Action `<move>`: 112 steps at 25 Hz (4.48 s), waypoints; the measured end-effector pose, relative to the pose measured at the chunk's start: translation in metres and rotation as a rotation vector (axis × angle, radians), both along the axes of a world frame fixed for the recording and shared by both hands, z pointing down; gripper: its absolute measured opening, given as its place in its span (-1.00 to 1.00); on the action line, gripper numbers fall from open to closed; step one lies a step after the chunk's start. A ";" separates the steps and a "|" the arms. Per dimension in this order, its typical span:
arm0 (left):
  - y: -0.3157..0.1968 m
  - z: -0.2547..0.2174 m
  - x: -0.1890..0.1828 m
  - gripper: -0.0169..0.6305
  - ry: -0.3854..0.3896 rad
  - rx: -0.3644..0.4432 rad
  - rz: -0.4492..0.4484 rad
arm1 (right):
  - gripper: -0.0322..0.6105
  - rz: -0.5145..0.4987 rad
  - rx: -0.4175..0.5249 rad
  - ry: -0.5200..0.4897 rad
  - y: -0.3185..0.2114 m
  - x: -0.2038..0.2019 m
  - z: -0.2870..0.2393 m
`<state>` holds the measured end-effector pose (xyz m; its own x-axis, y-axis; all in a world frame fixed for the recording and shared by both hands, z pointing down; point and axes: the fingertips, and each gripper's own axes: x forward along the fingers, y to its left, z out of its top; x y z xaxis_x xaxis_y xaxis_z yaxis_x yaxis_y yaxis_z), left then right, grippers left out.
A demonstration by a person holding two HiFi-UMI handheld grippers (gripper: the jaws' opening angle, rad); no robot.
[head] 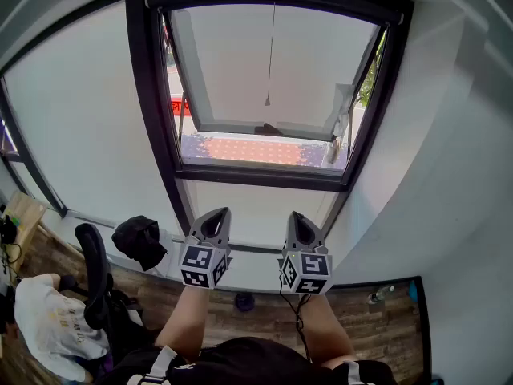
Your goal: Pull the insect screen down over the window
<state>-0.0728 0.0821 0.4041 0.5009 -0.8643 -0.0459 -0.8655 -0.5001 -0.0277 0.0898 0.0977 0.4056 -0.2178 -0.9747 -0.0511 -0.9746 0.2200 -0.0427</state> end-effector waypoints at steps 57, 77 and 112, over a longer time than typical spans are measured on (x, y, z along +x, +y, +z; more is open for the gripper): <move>-0.106 0.037 -0.009 -0.91 -0.058 0.014 0.102 | -0.90 -0.028 0.035 0.007 -0.113 -0.054 0.019; -0.298 0.019 0.093 -0.91 -0.055 0.007 0.048 | -0.90 -0.095 0.025 0.024 -0.310 0.053 0.008; -0.426 -0.096 0.021 -0.91 -0.613 0.457 -0.159 | -0.90 0.043 0.347 0.646 -0.424 0.065 -0.094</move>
